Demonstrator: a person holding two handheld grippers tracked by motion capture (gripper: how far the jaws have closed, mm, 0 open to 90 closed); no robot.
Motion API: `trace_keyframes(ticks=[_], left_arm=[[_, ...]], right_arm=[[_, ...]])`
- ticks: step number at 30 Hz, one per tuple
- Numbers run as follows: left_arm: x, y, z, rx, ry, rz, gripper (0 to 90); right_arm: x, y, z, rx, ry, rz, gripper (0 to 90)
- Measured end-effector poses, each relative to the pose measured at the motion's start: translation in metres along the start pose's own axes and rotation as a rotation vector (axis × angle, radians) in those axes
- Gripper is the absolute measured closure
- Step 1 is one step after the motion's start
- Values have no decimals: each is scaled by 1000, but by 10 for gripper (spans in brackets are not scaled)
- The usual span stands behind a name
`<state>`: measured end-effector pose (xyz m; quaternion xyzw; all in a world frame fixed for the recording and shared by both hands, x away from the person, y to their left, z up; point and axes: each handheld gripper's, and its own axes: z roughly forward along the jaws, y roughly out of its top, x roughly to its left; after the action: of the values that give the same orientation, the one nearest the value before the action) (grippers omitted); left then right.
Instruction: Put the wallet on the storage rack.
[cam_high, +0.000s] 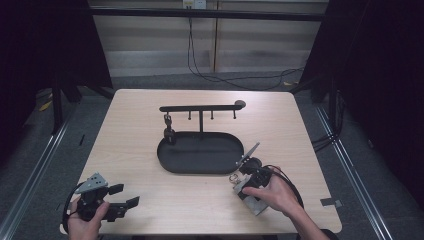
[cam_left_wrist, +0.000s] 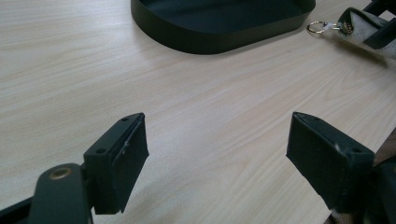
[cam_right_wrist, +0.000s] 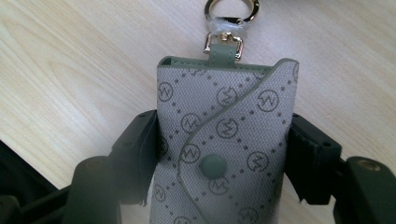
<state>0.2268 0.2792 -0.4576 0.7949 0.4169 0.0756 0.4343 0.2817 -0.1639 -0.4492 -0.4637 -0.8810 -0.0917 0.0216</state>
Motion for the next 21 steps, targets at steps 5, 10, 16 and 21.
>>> trace_keyframes(ticks=[5,10,16,21], left_arm=[[0,0,0,4,-3,0,202],[1,0,1,6,-4,-5,201],[1,0,1,1,-12,-11,200],[1,0,1,0,-12,-12,199]], right_arm=[[-3,5,-4,8,12,-2,342],[-7,9,-12,11,18,-2,342],[-11,11,-18,3,17,2,342],[-13,13,-24,9,12,3,342]])
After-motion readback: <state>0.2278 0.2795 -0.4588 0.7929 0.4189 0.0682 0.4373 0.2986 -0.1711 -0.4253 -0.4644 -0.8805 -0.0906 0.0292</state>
